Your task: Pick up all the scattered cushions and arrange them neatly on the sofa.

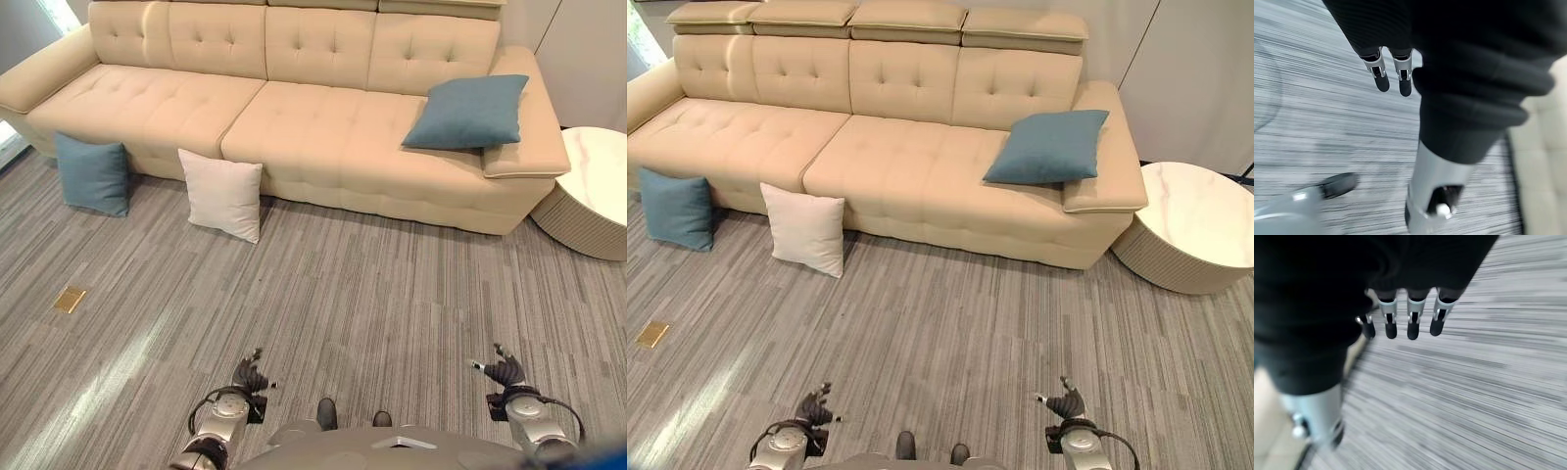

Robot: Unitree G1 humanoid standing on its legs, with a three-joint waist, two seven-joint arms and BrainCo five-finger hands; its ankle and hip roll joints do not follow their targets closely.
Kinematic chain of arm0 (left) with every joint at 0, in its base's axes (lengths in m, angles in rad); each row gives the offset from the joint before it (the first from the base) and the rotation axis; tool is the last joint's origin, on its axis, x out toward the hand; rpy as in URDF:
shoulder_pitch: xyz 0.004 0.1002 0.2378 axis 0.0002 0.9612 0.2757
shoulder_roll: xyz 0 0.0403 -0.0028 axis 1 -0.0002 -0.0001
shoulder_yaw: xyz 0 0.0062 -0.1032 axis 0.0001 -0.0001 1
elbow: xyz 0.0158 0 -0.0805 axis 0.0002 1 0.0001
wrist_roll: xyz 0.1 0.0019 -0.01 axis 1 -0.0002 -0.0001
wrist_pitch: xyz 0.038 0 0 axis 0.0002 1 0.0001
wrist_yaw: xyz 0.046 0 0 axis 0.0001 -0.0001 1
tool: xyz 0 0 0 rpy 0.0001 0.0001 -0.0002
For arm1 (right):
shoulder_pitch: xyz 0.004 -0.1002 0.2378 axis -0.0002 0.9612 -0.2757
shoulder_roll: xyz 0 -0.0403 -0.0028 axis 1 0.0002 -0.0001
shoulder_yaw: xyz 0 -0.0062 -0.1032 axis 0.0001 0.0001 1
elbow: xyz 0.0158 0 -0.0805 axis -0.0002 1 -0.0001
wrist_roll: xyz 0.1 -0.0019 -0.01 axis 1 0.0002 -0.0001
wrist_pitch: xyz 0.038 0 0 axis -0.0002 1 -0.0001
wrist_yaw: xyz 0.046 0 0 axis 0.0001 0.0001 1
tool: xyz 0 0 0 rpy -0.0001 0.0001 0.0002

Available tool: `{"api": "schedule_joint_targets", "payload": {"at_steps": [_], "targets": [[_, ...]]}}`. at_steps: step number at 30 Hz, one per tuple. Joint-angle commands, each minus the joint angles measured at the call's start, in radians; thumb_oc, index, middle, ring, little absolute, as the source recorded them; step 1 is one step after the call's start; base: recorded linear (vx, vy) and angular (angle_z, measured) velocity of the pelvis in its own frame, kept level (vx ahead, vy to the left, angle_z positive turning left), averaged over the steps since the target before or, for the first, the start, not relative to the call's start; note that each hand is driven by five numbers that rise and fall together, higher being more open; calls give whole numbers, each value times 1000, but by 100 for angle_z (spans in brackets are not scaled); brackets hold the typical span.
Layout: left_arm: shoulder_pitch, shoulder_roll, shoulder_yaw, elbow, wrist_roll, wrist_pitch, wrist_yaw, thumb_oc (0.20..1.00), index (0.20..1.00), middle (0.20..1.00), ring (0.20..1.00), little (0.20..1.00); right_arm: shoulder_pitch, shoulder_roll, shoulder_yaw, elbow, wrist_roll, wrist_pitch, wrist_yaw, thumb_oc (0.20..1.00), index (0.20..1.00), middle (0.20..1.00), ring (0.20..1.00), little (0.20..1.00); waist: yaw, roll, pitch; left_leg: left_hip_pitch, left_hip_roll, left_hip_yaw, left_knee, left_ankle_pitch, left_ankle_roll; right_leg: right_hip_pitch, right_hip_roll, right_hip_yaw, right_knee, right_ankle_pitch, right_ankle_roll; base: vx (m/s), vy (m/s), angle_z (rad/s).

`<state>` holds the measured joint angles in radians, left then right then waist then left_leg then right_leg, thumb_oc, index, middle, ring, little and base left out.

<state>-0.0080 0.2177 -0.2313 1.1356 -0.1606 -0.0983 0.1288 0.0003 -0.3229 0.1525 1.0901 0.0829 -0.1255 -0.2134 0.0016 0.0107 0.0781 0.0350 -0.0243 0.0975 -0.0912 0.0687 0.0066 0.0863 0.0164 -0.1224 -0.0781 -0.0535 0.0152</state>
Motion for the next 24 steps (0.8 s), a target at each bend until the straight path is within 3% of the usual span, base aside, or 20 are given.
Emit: {"api": "schedule_joint_targets", "payload": {"at_steps": [1,10,17,20,22,24], "targets": [[-42,-14,24,44,60,-15,-2,1000,1000,1000,1000,1000,-13,-8,27,7,-34,-2,-3,1000,1000,1000,1000,1000,9,-30,-15,13,40,-16,4,-65,-68,-39,-80,7,-9,74,138,0,0,0],[-27,-9,69,123,72,1,1,1000,1000,1000,1000,1000,-13,3,10,142,-30,31,5,1000,1000,1000,1000,1000,21,-30,-9,7,25,-16,4,-71,-49,-62,-91,31,-9,96,146,-8,42,-7],[-32,-5,29,114,122,3,0,1000,1000,1000,1000,1000,-2,16,28,157,-44,47,9,1000,1000,1000,1000,1000,21,-44,7,1,11,14,4,-86,-28,-98,-104,71,-9,122,163,9,56,-25],[-41,7,26,95,110,1,-4,1000,1000,1000,1000,1000,-8,15,41,145,-54,47,5,1000,1000,1000,1000,1000,21,-58,23,-5,22,46,4,-90,-28,-121,-94,44,1,133,167,-52,-105,-41],[-57,18,23,61,80,-6,-10,1000,1000,1000,1000,1000,-26,12,59,134,-63,48,4,1000,1000,1000,1000,1000,33,-61,44,-1,39,71,8,-92,-28,-154,-92,-20,64,112,155,-46,-196,-98],[-69,18,12,55,75,-8,-19,1000,1000,1000,1000,1000,-24,13,62,138,-65,46,9,1000,1000,1000,1000,1000,24,-66,42,-9,43,56,42,-99,-35,-140,-82,-18,69,85,136,77,-248,-56]]}}
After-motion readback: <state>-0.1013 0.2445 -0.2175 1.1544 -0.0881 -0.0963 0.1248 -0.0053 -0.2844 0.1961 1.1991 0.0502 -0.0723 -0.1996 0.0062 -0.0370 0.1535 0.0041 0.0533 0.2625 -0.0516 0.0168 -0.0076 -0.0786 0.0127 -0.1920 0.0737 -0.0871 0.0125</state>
